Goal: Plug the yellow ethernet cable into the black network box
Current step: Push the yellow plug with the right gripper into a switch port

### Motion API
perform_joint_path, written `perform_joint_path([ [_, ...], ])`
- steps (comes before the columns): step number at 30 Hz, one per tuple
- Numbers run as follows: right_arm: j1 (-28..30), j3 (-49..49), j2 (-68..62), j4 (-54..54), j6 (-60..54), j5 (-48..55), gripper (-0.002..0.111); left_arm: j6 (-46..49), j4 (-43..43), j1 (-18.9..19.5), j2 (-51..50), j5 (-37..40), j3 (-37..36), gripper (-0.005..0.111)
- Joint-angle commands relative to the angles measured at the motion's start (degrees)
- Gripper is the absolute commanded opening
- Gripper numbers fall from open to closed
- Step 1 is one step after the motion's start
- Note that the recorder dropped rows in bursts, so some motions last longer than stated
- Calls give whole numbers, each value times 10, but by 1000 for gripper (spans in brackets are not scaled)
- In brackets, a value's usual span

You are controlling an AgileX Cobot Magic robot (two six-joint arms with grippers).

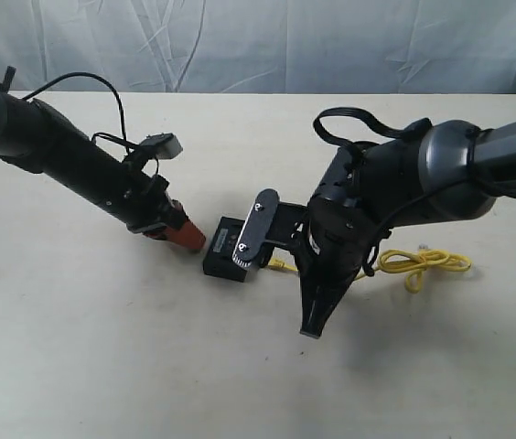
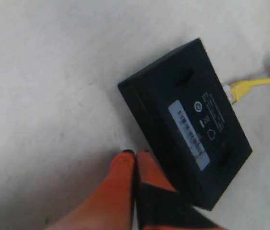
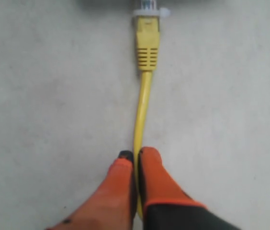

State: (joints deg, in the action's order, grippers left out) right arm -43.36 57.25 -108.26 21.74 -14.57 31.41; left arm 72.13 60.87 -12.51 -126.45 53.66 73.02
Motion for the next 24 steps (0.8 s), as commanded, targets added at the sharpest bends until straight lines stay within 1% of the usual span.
perform_joint_path([
  [1,-1,2,1,-12,-20,-19,-1,50,34,-2,-12,33,-2,0],
  [7,-1,2,1,-68,-80,-22,-1,50,34,-2,-12,31,-2,0],
  [12,-1,2,27,-46,-80,10,-1,50,17,2,-12,15,-2,0],
  [21,-1,2,33,-52,-80,11,-1,50,29,33,-12,19,-2,0],
  [24,-1,2,32,-58,-80,2,-1,48,39,31,-12,29,-2,0],
])
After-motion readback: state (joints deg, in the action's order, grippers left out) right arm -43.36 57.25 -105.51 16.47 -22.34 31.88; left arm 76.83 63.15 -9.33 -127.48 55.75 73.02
